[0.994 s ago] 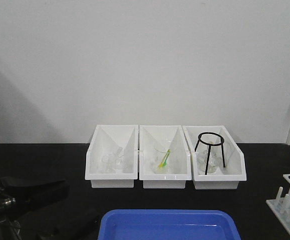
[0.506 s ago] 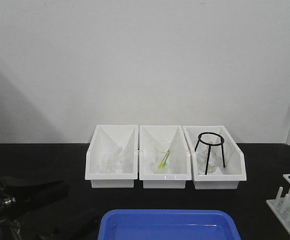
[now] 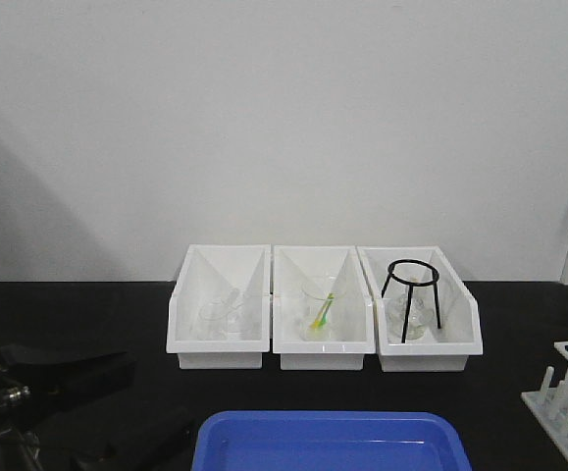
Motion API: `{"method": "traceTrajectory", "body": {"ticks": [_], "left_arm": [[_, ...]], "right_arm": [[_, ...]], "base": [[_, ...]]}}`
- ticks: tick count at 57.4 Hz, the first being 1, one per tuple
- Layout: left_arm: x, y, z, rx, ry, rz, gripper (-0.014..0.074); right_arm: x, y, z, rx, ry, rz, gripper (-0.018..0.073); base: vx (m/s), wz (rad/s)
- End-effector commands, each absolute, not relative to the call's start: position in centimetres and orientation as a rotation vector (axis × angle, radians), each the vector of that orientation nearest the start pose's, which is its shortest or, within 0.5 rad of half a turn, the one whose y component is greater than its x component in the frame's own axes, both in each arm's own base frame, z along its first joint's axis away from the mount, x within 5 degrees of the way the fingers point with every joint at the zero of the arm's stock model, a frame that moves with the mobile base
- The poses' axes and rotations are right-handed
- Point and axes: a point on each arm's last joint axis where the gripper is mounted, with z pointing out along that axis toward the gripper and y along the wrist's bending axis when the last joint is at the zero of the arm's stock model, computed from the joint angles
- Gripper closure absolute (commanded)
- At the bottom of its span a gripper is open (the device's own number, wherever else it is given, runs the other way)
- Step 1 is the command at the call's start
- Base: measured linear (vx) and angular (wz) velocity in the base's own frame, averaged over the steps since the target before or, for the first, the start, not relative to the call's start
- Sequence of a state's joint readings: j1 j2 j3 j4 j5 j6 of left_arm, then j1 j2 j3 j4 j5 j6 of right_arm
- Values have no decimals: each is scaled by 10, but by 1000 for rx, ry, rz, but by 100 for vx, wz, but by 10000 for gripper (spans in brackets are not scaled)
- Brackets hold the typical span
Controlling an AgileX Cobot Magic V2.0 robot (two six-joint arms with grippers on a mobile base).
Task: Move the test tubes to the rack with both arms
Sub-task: 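Lower the tube into a rack hole and open the right gripper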
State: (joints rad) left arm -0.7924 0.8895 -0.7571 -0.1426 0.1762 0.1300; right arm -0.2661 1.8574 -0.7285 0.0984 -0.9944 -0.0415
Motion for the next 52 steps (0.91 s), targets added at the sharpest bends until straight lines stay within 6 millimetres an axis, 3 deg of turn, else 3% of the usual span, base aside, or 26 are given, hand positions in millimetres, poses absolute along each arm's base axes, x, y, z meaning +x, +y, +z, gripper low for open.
{"method": "traceTrajectory", "body": {"ticks": [1, 32, 52], "left_arm": [[133, -137, 378, 648, 1575, -627, 98], [133, -137, 378, 644, 1567, -627, 98], [134, -137, 380, 634, 1551, -630, 98]], "right_arm": [[342, -103, 197, 262, 1453, -279, 564], [348, -106, 151, 297, 1540, -286, 564], [347, -106, 152, 290, 1515, -293, 510]], "base": [[0, 0], [0, 0], [0, 0]]}}
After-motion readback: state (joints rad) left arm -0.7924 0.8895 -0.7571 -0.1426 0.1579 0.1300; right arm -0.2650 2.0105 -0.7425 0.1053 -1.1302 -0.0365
